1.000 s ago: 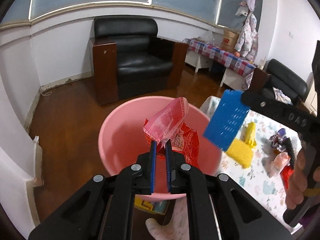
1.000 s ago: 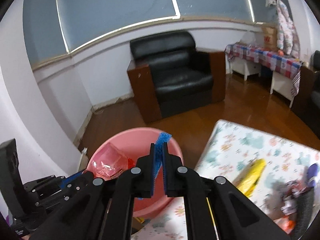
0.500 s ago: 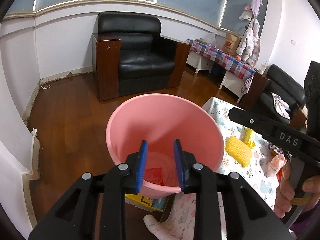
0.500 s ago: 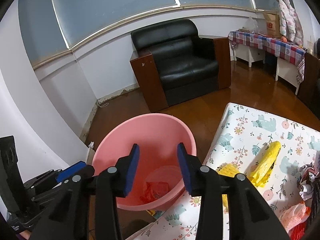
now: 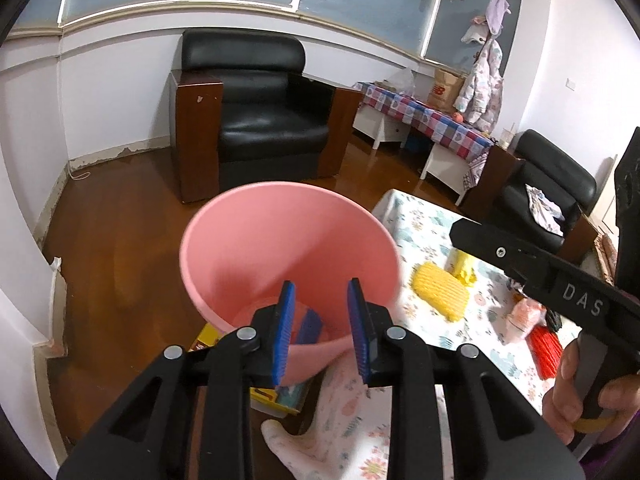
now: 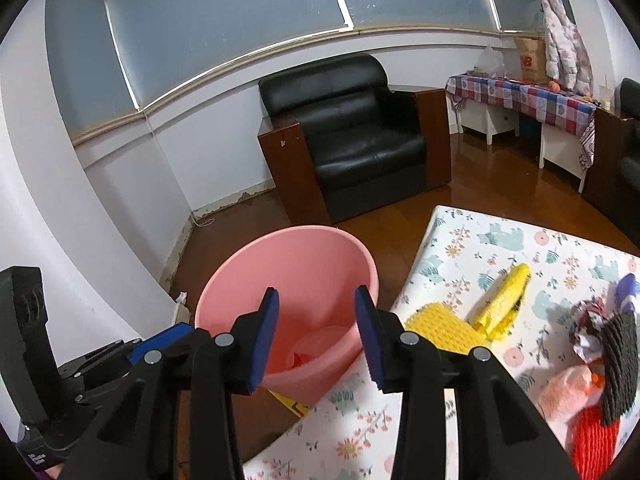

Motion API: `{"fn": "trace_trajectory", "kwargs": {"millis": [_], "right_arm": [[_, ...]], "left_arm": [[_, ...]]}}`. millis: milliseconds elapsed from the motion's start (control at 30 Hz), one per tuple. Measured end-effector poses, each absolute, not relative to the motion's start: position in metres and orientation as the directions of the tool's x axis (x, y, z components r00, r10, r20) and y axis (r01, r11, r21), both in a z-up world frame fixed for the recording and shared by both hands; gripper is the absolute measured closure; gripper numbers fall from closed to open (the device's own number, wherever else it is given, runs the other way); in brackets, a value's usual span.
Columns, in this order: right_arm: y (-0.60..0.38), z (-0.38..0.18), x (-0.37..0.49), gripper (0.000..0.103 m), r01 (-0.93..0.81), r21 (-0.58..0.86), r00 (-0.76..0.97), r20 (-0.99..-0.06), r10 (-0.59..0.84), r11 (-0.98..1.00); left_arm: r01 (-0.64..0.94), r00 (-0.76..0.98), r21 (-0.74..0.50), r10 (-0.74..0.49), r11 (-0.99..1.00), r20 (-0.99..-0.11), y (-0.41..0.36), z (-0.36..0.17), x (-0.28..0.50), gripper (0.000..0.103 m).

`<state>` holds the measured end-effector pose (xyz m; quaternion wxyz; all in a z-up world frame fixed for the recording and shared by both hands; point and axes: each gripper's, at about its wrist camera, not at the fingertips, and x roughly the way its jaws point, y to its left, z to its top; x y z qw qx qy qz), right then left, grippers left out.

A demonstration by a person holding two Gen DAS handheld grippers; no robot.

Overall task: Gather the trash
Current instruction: 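Move both tools back to the table, left tool toward the yellow bag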

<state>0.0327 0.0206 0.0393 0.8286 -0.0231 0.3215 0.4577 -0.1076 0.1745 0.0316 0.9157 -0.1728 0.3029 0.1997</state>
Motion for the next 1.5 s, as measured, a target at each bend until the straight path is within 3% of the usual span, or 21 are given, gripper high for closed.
{"fn": "trace_trajectory", "kwargs": {"millis": [800, 1233, 1500], "right_arm": [[-0.069, 0.033, -0.012, 0.064, -0.719, 0.215, 0.464, -0.56, 0.687, 0.661], [-0.093, 0.036, -0.016, 0.033, -0.702, 0.214, 0.51, -0.515, 0.689, 0.68], [-0.114, 0.023, 0.015, 0.029, -0.644, 0.319, 0.49, -0.525, 0.695, 0.695]], "left_arm": [[-0.345, 0.789, -0.173, 0.185, 0.923, -0.586, 0.096, 0.041, -0.1, 0.076], [-0.31, 0.77, -0.167, 0.144, 0.936, -0.622, 0.089, 0.032, -0.076, 0.076], [-0.226, 0.736, -0.197, 0.035, 0.954, -0.676, 0.079, 0.014, -0.046, 0.076]]}}
